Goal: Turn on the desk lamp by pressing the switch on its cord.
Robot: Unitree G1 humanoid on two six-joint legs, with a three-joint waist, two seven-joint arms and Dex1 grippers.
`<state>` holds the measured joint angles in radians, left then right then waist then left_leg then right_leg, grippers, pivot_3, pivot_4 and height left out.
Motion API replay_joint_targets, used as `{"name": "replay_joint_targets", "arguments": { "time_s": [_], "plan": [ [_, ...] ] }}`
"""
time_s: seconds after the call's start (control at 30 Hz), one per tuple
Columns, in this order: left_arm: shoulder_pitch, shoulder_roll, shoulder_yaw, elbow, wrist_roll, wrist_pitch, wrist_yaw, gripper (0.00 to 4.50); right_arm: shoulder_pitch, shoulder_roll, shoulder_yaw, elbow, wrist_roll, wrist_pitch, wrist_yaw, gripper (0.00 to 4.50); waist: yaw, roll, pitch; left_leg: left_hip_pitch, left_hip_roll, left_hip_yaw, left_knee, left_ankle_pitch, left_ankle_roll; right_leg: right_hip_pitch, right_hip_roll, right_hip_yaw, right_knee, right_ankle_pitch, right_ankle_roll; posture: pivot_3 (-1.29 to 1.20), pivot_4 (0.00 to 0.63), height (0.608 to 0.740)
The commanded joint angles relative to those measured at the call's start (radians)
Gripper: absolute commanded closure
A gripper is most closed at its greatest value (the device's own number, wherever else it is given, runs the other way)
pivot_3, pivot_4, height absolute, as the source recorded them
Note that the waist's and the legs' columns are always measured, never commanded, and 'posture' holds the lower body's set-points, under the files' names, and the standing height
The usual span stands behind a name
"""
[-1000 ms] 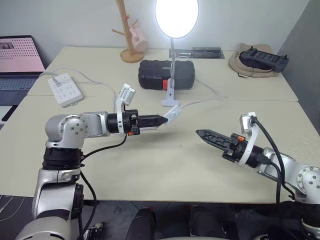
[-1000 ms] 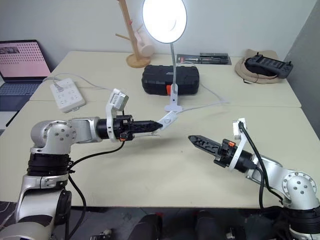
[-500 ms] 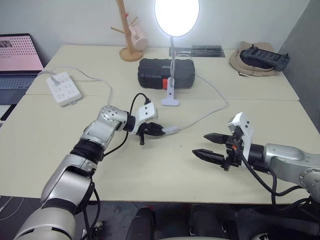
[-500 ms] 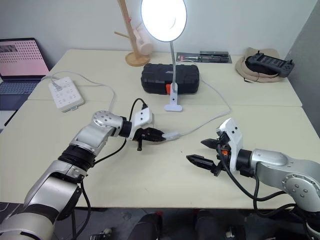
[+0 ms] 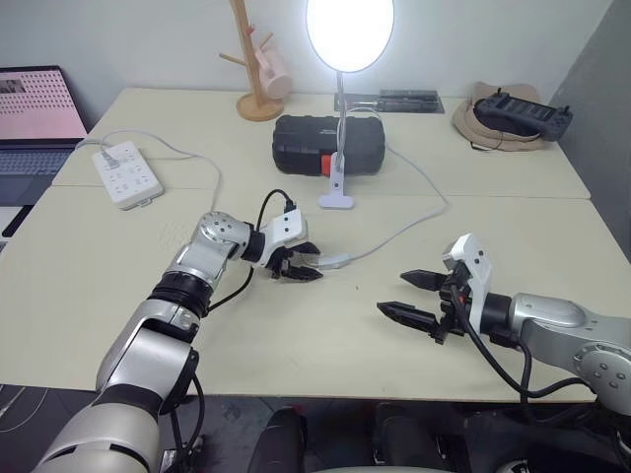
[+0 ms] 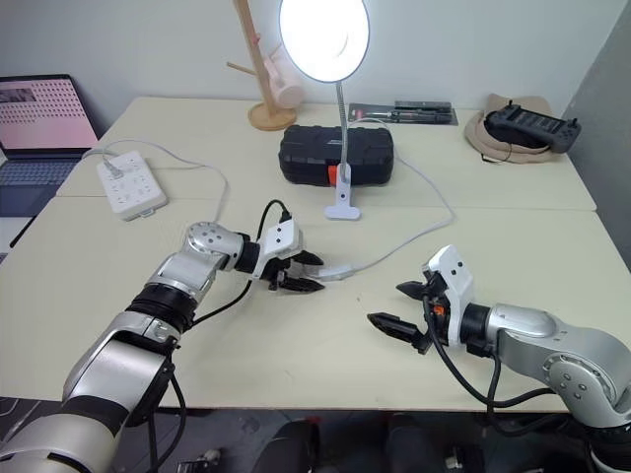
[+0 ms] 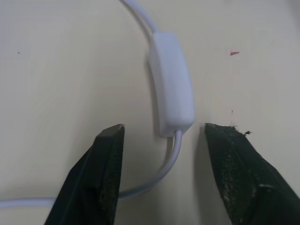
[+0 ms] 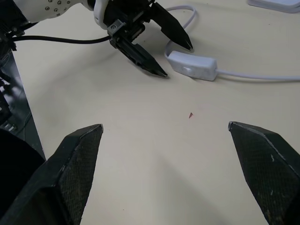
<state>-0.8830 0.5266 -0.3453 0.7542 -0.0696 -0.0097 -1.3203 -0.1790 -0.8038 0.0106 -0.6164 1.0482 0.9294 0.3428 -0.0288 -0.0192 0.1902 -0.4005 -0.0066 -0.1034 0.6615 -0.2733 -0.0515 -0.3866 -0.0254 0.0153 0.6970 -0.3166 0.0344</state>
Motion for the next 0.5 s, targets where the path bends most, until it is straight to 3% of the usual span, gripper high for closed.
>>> {"name": "replay_joint_targets", "arguments": {
  "time_s": [0.03,0.13,0.5],
  "plan": [
    [-0.024,0.064,0.066,-0.056,-0.025,0.039,-0.052,0.61,0.006,0.002,-0.041,-0.018,-0.009,-0.009,0.023,0.0,-0.003,0.0,0.0,0.0,0.0,0.0,0.0,0.0,0.0,0.0,0.0,0.0,0.0,0.0,0.0,0.0,0.15,0.74],
    [-0.013,0.125,0.101,-0.123,-0.048,0.102,-0.104,0.01,0.02,-0.024,-0.071,-0.025,-0.012,-0.006,0.053,0.0,-0.003,0.0,0.0,0.0,0.001,0.0,0.0,0.0,0.0,0.0,0.001,0.0,0.0,0.0,0.0,0.0,0.15,0.74],
    [0.153,0.314,0.235,-0.417,-0.121,0.3,-0.11,0.01,0.037,-0.097,-0.176,0.011,-0.048,-0.01,0.15,0.0,-0.004,0.0,0.0,0.001,0.002,-0.003,0.0,0.0,0.0,0.0,0.0,0.001,0.001,0.0,0.0,0.0,0.15,0.74]
  ]
}}
